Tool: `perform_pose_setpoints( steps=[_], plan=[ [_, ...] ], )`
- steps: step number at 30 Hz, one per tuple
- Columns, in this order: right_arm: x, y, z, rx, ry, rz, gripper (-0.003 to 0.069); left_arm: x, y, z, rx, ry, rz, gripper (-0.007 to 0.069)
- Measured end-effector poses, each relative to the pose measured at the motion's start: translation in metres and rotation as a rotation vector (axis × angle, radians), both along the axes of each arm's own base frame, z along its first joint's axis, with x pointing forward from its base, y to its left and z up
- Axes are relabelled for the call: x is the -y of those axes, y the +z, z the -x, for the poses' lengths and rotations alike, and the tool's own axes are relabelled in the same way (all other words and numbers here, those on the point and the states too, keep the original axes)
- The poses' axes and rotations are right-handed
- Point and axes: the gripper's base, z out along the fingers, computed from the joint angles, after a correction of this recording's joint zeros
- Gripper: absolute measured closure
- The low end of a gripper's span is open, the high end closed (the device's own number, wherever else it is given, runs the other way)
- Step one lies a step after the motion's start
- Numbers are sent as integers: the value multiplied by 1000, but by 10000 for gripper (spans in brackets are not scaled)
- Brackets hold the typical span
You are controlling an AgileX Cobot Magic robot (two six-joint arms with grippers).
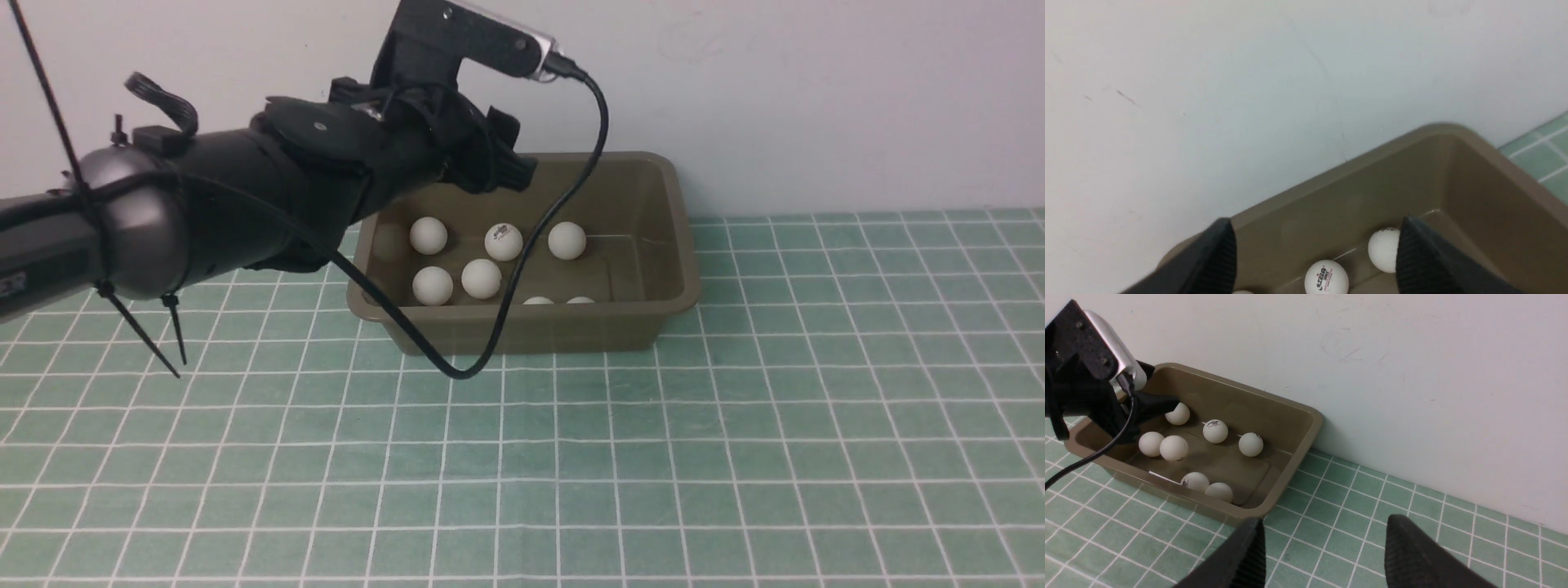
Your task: Put the table tennis balls in the box on the green coffee tablecloth.
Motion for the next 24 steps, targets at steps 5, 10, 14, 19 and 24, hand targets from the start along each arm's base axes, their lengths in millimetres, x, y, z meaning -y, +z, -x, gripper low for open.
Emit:
perform_pose_setpoints(
  steps=[5,10,14,19,24],
  plan=[
    [3,13,39,113,-6,52,288,-7,21,13,-10,28,62,153],
    [3,20,77,208,4,47,288,-13,38,25,28,6,-11,153],
    [2,6,105,260,22,16,288,-19,48,31,65,13,-70,153],
    [3,-50,99,197,3,-2,288,-24,55,34,83,41,-91,153],
    [4,-109,79,131,-24,-97,288,-26,53,33,76,61,-100,153]
  ],
)
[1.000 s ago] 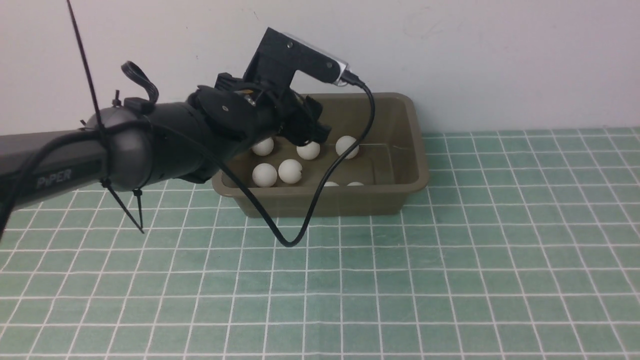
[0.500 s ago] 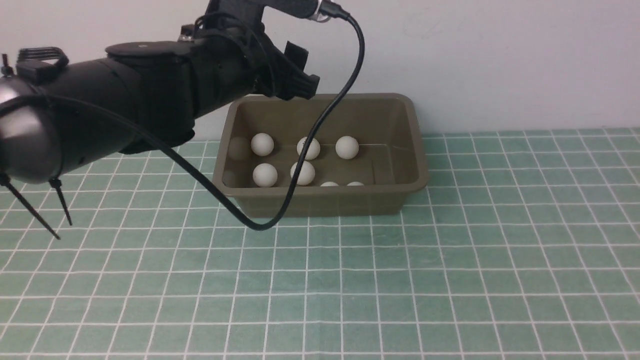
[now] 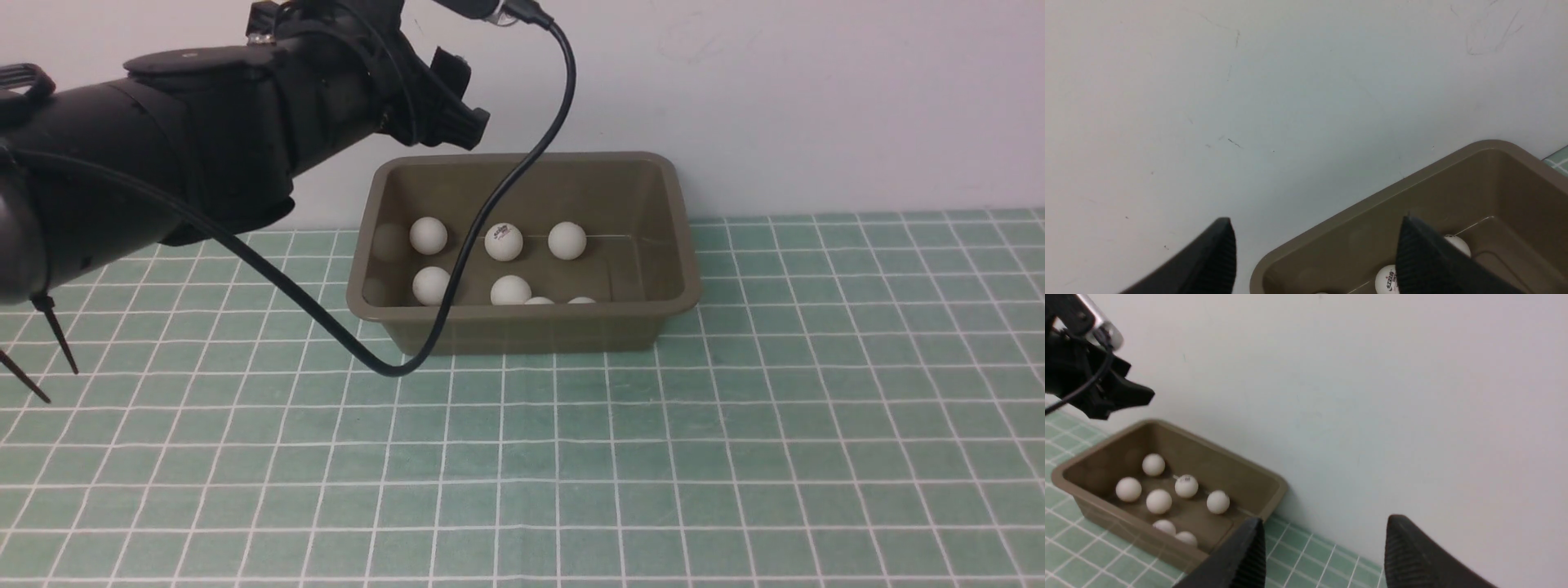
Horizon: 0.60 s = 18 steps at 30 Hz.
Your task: Put the table tennis balls in the box on the green coffee tablecloth.
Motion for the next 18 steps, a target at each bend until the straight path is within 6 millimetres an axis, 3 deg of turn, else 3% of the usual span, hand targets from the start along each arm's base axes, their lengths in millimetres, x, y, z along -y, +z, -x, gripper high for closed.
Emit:
perform_pose_setpoints(
  steps=[11,18],
  plan=[
    [4,-54,-14,-71,-58,-56,288,-1,0,0,-1,10,-2,153],
    [-1,-72,-11,-200,-1,-37,288,2,0,0,1,-17,6,153]
  ],
)
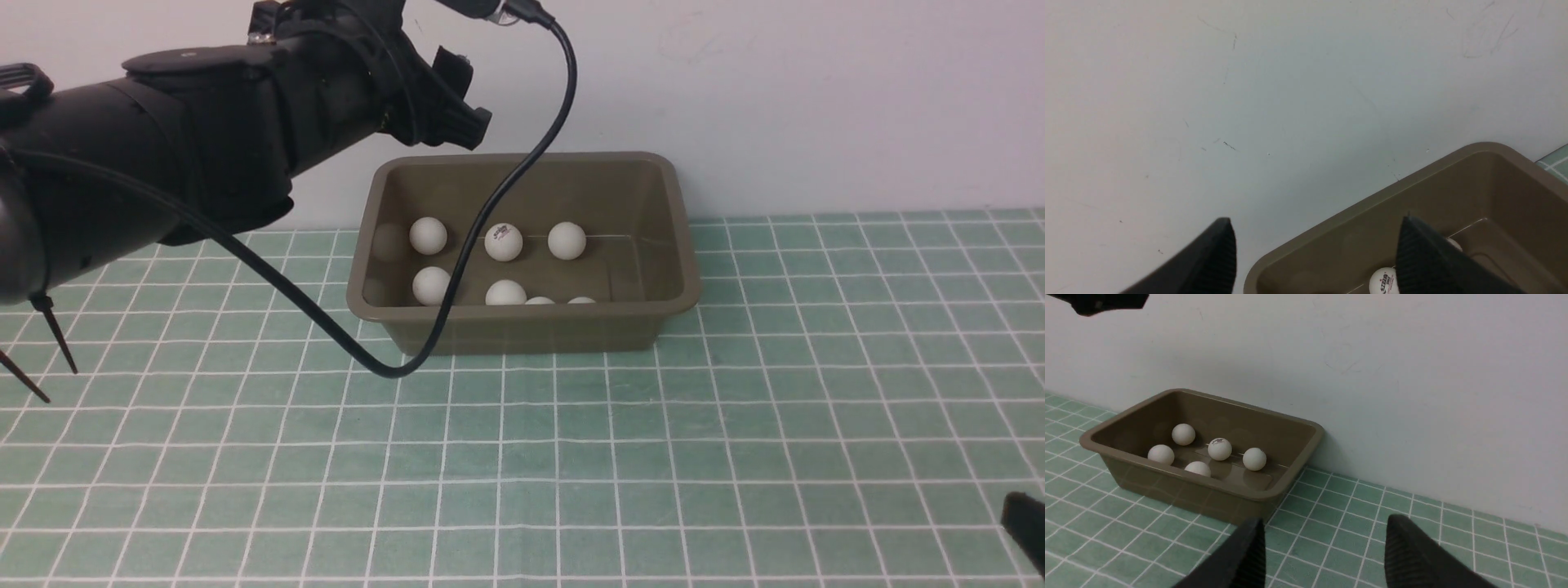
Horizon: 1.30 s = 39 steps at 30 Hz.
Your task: Put the table tennis balls in the box on the green coffee tablecloth.
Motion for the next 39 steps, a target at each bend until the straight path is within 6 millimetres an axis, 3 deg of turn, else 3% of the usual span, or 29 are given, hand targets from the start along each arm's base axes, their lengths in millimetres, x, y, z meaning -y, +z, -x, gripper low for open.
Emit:
perform_pose_setpoints(
  steps=[6,13,26,33,39],
  plan=[
    [-4,-6,7,-66,52,12,288,0,0,0,0,-2,1,153],
    [4,-7,21,20,17,156,288,6,1,1,2,-63,24,153],
    [7,-39,19,30,-21,159,288,10,1,2,5,-111,39,153],
    [9,-72,16,-6,-45,172,288,12,2,3,7,-131,42,153],
    [11,-72,14,31,-65,183,288,16,2,5,10,-180,56,153]
  ],
)
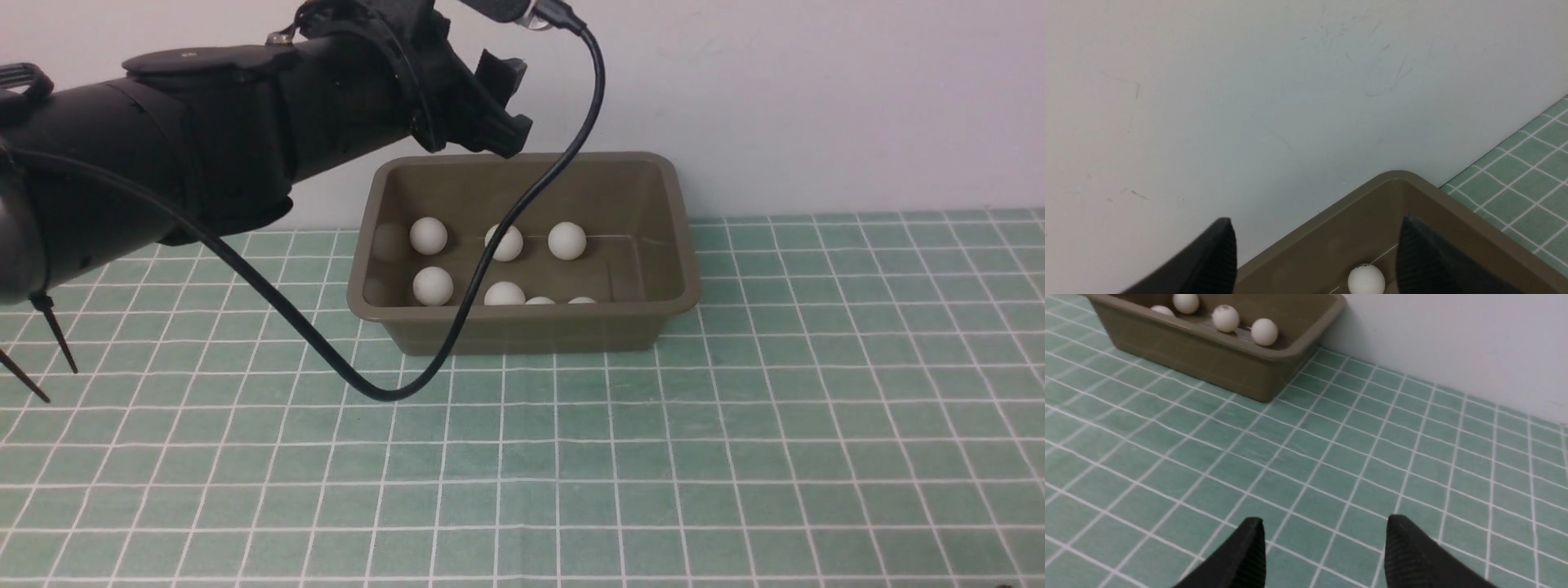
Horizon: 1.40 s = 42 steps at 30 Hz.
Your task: Put the table tennis balls in the box on the green coffee tablecloth.
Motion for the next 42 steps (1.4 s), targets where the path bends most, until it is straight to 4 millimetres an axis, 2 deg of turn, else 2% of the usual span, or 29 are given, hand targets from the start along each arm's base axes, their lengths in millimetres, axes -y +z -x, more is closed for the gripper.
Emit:
perform_pose_setpoints(
  steps=[30,36,42],
  plan=[
    [0,0,0,8,-3,1,288,7,1,3,9,-85,15,153],
    [0,0,0,8,-3,2,288,12,11,12,44,-181,29,153],
    [0,0,0,9,-3,2,288,16,24,23,133,-296,-28,153]
  ],
)
